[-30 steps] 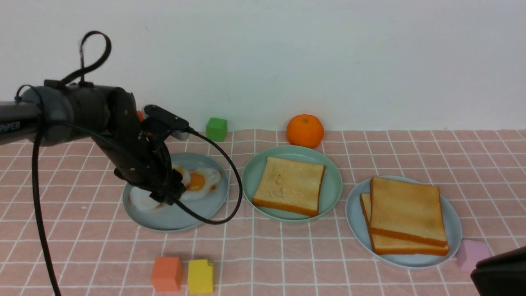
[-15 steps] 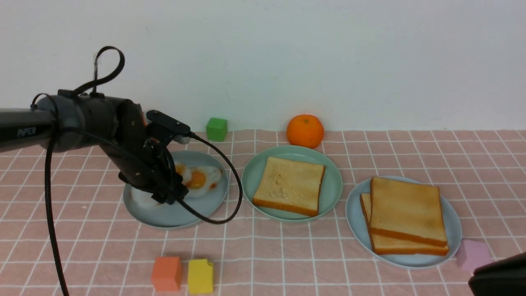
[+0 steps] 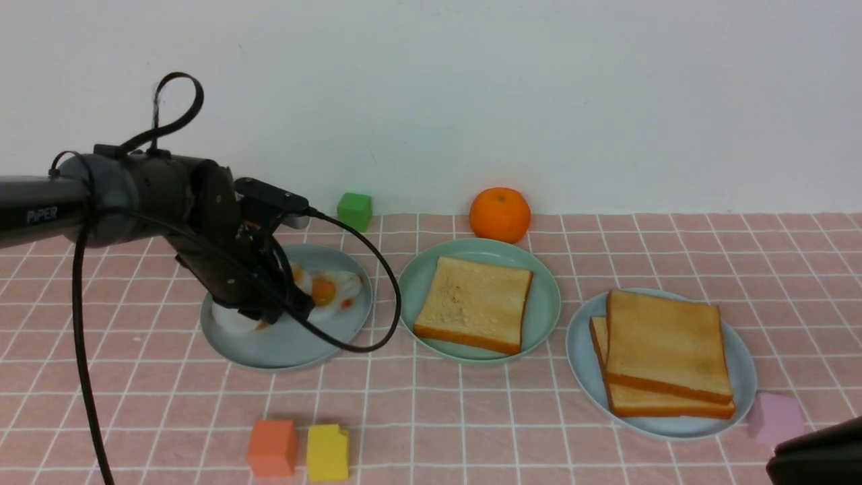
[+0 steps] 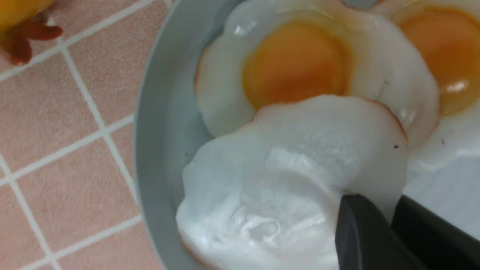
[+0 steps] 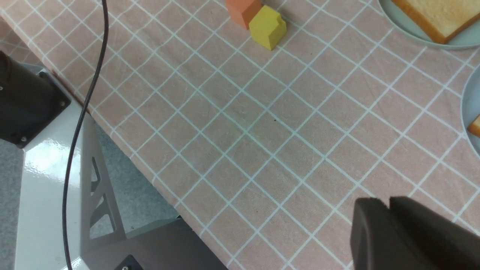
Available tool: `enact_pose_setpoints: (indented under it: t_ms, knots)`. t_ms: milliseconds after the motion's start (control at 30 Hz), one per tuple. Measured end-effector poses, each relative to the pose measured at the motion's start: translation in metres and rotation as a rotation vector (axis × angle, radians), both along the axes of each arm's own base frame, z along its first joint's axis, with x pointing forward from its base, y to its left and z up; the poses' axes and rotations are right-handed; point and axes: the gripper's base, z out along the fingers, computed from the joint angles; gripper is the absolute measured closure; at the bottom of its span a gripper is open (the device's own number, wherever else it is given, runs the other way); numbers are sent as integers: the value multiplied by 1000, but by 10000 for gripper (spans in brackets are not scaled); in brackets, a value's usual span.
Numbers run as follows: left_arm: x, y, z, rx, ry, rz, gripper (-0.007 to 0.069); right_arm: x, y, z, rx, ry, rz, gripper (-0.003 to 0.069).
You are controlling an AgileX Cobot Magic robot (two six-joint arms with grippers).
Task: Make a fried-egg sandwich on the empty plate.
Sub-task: Grab a fried egg with your left arm, then use your left arm to place the cooked egg on the slice of bread in the middle
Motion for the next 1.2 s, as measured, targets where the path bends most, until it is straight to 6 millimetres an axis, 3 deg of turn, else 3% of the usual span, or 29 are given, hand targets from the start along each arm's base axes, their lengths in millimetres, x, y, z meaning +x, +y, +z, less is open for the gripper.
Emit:
enact_pose_setpoints:
  t_ms: [233, 567, 833, 967, 1067, 1100, 1200]
  knots:
    - [-12, 2, 40, -26, -46, 6, 571, 0, 0, 0, 0, -1, 1, 563]
    - [-31, -5, 81, -154, -64, -5, 571, 2, -2, 0, -21, -19, -9, 563]
    - [-55, -35, 127, -546, -33, -160, 571, 12, -13, -2, -70, -41, -193, 563]
    - [-58, -65, 149, -745, 16, -300, 571, 10, -22, 2, -65, -76, -257, 563]
    - [-55, -83, 146, -748, 42, -343, 571, 5, -27, 5, -43, -87, -263, 563]
    - [-51, -100, 139, -722, 69, -375, 571, 0, -31, 7, -19, -94, -263, 563]
    - [-44, -116, 125, -684, 109, -392, 571, -5, -34, 9, 4, -97, -261, 563]
